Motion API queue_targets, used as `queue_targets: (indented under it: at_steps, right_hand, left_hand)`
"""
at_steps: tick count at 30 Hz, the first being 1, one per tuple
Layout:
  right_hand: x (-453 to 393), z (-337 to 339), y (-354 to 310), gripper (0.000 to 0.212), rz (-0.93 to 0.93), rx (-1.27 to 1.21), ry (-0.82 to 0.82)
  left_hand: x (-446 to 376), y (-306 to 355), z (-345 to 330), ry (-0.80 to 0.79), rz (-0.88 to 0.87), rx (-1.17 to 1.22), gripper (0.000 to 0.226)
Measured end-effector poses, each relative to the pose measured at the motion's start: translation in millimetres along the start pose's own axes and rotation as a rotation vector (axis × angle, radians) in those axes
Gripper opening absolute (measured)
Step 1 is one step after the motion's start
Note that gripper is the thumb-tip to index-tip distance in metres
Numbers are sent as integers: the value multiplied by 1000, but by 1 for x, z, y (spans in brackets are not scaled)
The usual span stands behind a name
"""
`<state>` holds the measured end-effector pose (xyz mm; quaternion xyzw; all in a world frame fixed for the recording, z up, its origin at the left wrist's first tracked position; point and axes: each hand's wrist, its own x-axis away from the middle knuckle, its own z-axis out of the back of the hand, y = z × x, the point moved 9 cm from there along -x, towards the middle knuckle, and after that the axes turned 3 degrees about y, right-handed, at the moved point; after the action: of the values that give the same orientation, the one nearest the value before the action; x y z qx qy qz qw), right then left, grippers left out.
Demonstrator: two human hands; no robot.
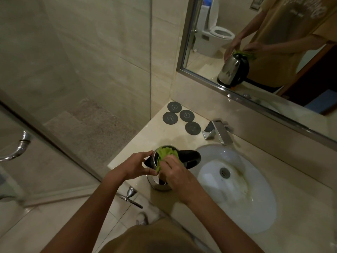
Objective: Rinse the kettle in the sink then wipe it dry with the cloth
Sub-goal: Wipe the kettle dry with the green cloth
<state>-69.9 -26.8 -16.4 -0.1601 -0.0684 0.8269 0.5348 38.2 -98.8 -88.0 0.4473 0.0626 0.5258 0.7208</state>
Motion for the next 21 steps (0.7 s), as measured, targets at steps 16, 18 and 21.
queue_targets:
  at_steps: [16,18,21]
  right_hand:
    - [-4,-5,116,25,-461,-364,-72]
    - [-3,-6,128,25,-562,-490,-10]
    - [9,-6,136,27,-650,-574,110]
  left_hand:
    - [-15,31,-9,-90,6,-185,103]
    - [-17,41,-10,-89,-35,-141,115]
    - [-23,57,-18,-114,-75,-171,115]
